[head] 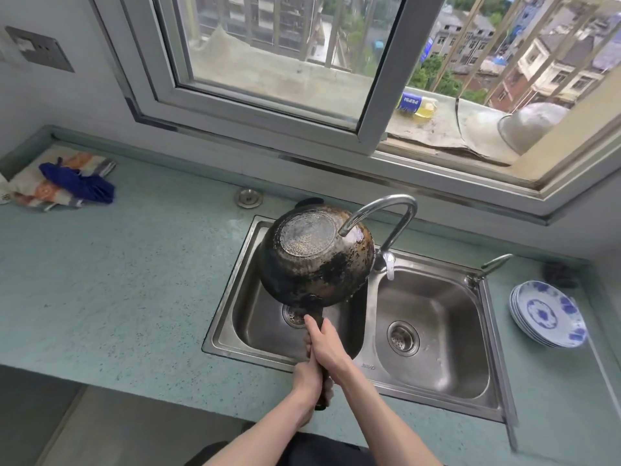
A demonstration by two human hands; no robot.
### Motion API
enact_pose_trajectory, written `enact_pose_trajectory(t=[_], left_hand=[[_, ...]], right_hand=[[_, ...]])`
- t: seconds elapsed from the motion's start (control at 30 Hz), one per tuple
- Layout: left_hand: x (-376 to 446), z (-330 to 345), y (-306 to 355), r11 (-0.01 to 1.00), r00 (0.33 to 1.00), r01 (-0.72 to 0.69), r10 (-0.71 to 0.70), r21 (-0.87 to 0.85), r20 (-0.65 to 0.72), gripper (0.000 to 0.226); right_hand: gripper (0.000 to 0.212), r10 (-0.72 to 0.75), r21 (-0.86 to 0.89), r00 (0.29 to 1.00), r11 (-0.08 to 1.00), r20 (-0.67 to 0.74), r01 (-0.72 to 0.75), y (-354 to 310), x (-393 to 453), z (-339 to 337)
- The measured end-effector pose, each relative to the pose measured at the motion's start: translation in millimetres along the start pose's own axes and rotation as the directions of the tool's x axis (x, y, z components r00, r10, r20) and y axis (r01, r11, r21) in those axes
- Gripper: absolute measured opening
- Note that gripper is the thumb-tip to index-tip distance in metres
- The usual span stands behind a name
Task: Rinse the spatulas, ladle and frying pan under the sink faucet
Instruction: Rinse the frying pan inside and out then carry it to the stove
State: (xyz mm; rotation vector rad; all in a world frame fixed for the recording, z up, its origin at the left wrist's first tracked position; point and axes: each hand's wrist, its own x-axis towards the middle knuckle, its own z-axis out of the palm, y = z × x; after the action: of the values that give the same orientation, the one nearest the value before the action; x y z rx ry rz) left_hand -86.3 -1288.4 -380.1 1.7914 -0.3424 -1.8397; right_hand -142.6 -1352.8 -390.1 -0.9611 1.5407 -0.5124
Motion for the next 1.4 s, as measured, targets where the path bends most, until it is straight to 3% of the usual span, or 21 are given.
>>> enact_pose_trajectory(t=[0.17, 0.37, 0.53, 0.83, 1.07, 1.23, 1.4], left_hand=[[-1, 9, -3, 1.0, 0.998, -0.002, 0.001, 0.006, 0.056, 0.051], [-5, 12, -2, 1.0, 0.993, 0.0, -0.001, 0.006, 0.117, 0.05], [-11, -2, -9, 0.999, 0.999, -0.019, 0.018, 0.03, 0.031, 0.046], [-18, -31, -20, 0.998, 0.995, -0.029, 0.034, 0.053, -0.091, 0.045], [-22, -26, -8, 0.998, 0.991, -0.051, 0.055, 0.039, -0.124, 0.046], [-15, -19, -8, 1.0, 0.992, -0.026, 0.026, -0.001, -0.121, 0.052], [-12, -5, -4, 0.999, 0.989, -0.008, 0.003, -0.035, -0.148, 0.066]], right_hand=[[0.055, 0.007, -0.151, 0.998, 0.988, -0.065, -0.016, 11, 9, -4], [0.057, 0.02, -0.218, 0.998, 0.975, -0.065, -0.033, 9, 5, -6], [0.064, 0.026, -0.223, 1.0, 0.974, -0.013, -0.029, 7, -4, 9], [0.047, -0.043, -0.257, 0.999, 0.965, 0.012, 0.045, 1, -24, 39], [0.054, -0.022, -0.154, 0.999, 0.988, 0.042, 0.028, 2, -15, 37], [0.033, -0.014, -0.001, 0.997, 1.0, 0.069, 0.014, -4, -17, 22], [0.038, 0.006, 0.069, 0.995, 0.998, 0.098, -0.012, -5, -14, 10]])
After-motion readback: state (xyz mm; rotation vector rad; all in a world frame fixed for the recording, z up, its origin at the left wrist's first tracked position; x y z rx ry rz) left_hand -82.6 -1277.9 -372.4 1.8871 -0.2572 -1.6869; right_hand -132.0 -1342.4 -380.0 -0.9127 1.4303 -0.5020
